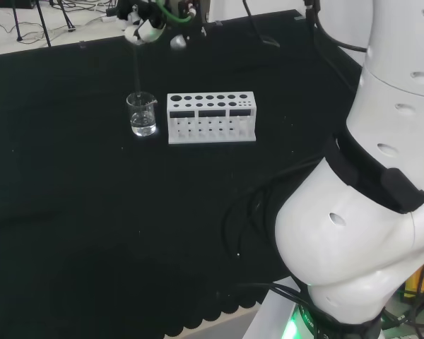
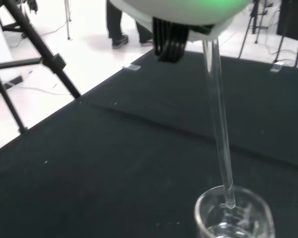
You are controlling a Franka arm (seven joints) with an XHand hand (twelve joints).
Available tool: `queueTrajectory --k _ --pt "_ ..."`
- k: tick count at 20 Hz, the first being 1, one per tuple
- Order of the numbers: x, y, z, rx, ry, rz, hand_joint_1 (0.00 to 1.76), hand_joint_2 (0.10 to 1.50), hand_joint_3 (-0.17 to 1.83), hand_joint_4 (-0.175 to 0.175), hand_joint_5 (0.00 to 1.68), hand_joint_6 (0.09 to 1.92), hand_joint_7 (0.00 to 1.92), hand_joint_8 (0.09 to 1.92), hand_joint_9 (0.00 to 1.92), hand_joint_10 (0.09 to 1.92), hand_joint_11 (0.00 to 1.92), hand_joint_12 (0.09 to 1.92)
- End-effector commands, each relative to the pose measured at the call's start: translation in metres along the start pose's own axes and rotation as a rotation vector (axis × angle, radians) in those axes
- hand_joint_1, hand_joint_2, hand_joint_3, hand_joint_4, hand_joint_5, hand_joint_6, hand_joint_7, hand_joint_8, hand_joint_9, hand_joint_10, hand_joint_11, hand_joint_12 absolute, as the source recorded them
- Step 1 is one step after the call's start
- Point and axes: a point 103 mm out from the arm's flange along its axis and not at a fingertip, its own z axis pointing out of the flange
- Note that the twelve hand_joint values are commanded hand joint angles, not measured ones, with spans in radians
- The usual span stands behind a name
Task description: Put the glass rod back on the white test tube rack.
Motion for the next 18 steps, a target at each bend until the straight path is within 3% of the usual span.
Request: queueTrajectory --k 1,18 --pt "-0.027 -0.029 -0.027 -0.032 0.003 0.075 1.31 0.69 0.75 -0.175 1.15 0.64 1.11 1.28 1.58 1.01 1.64 0.9" --pt "-0.105 -0.125 -0.059 -0.104 -0.026 0.29 1.31 0.69 0.75 -0.175 1.15 0.64 1.11 1.29 1.58 1.01 1.64 0.9"
